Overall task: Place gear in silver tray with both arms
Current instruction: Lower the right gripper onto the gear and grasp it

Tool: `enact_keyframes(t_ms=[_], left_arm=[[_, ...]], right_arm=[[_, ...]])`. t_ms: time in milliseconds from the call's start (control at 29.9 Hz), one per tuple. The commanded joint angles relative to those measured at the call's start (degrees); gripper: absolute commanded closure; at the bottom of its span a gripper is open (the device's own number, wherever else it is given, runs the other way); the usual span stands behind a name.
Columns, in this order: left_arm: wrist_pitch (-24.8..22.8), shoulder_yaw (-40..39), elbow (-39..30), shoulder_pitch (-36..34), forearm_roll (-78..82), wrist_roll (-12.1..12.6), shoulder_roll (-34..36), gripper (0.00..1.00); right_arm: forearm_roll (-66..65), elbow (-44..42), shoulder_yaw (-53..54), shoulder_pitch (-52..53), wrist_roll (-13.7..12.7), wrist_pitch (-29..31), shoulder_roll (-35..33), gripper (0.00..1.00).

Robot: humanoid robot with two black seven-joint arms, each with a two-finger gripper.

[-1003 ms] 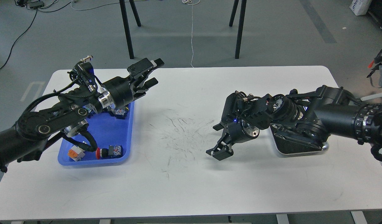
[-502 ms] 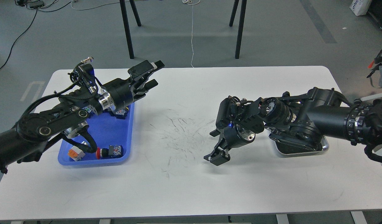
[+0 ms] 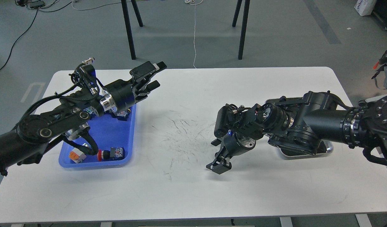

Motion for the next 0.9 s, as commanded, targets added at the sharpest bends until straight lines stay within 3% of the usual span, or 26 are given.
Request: enact_keyframes(t_ms=[0, 435, 869], left_arm=[[0.0, -0.1, 0.0, 0.0, 0.4, 0.0, 0.0, 0.00], [0.0, -0.1, 0.0, 0.1, 0.4, 0.0, 0.0, 0.00], [0.2, -0.1, 0.1, 0.2, 1.5, 0.0, -0.8, 0.00]], right_arm=[[-0.1, 0.0, 0.0, 0.1, 0.0, 0.7, 0.7, 0.20], [0.2, 0.0, -2.6, 2.4, 0.0, 5.4, 0.9, 0.26], [0.2, -0.4, -2.6, 2.4, 0.0, 7.4, 1.4, 0.58]])
